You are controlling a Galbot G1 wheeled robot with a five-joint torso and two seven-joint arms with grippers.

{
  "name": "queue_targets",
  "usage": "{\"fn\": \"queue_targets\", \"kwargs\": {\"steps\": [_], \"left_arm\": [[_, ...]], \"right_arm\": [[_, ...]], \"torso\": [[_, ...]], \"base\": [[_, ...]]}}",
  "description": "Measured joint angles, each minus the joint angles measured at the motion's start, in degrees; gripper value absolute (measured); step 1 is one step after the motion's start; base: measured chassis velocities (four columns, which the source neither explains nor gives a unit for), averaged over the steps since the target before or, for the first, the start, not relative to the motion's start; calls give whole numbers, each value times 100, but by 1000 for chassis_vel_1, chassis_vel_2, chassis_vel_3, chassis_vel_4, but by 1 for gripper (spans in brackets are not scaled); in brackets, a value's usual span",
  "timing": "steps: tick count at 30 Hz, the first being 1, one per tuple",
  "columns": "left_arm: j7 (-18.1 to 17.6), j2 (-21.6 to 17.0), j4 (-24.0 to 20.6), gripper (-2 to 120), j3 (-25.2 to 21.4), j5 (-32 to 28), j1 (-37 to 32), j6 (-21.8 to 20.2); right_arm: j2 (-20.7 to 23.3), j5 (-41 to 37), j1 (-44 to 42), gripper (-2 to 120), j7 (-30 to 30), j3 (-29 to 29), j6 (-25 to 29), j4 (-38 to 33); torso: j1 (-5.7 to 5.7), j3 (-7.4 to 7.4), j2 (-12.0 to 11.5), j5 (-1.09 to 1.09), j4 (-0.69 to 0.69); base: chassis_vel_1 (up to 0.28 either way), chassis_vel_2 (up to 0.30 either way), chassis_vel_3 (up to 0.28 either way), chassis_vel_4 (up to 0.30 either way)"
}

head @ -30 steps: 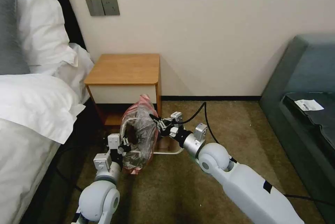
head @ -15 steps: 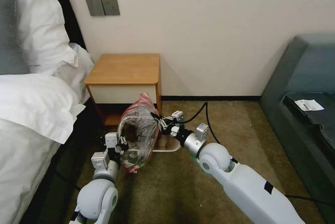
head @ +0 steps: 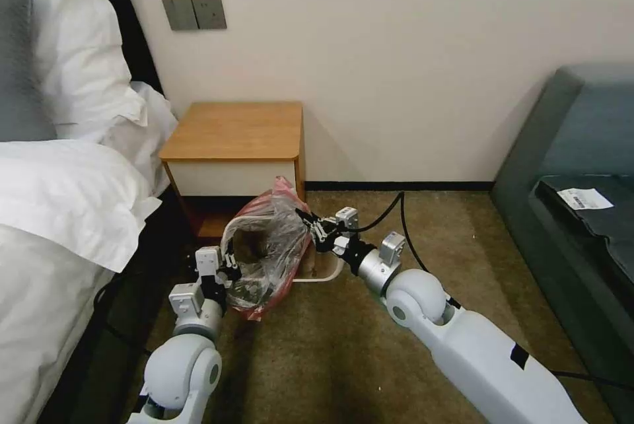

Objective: Pick up the garbage bag from the table and place it over the trash can.

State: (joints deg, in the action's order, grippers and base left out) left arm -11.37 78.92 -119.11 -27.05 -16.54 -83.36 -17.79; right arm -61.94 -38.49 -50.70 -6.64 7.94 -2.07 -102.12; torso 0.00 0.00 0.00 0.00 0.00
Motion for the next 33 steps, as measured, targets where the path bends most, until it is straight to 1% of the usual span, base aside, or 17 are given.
{"fn": "queue_targets", "kwargs": {"steps": [3, 4, 7, 19, 21, 22, 24, 29, 30, 33], "left_arm": [[-4, 0, 3, 0, -1, -8, 13, -6], [-14, 0, 10, 0, -3, -17, 28, -11], [-28, 1, 17, 0, -4, -27, 47, -14], [-44, 3, 18, 0, -5, -56, 61, -21], [-46, 4, 18, 0, -2, -56, 60, -21], [-48, 4, 20, 0, -2, -56, 60, -21], [-49, 4, 30, 0, -2, -57, 60, -21], [-55, 5, 55, 0, 5, -58, 80, -21], [-57, 7, 58, 0, 10, -58, 86, -21], [-65, 13, 65, 0, 17, -59, 96, -21]], "right_arm": [[2, 13, -3, 0, -18, -4, 11, 1], [2, 14, -9, 3, -27, -9, 12, 0], [2, 14, -20, 0, -38, -9, 36, -2], [-61, 100, -34, 0, 4, 13, 33, 14], [-60, 121, -35, 5, 7, 25, 33, 18], [-60, 130, -39, 1, 5, 26, 38, 20], [-65, 136, -41, 0, 4, 25, 43, 26], [-85, 176, -47, 0, -6, 9, 102, 54], [-85, 180, -48, 3, -12, 9, 118, 60], [-80, 189, -50, 0, -21, 11, 150, 71]], "torso": [[0, 0, 0, 0, 0], [0, 0, 0, 0, 0], [0, 0, 0, 0, 0], [0, 0, 0, 0, 0], [0, 0, 0, 0, 0], [0, 0, 0, 0, 0], [0, 0, 0, 0, 0], [0, 0, 0, 0, 0], [0, 0, 0, 0, 0], [0, 0, 0, 0, 0]], "base": [[0, 0, 0, 0], [0, 0, 0, 0], [0, 0, 0, 0], [0, 0, 0, 0], [0, 0, 0, 0], [0, 0, 0, 0], [0, 0, 0, 0], [0, 0, 0, 0], [0, 0, 0, 0], [0, 0, 0, 0]]}}
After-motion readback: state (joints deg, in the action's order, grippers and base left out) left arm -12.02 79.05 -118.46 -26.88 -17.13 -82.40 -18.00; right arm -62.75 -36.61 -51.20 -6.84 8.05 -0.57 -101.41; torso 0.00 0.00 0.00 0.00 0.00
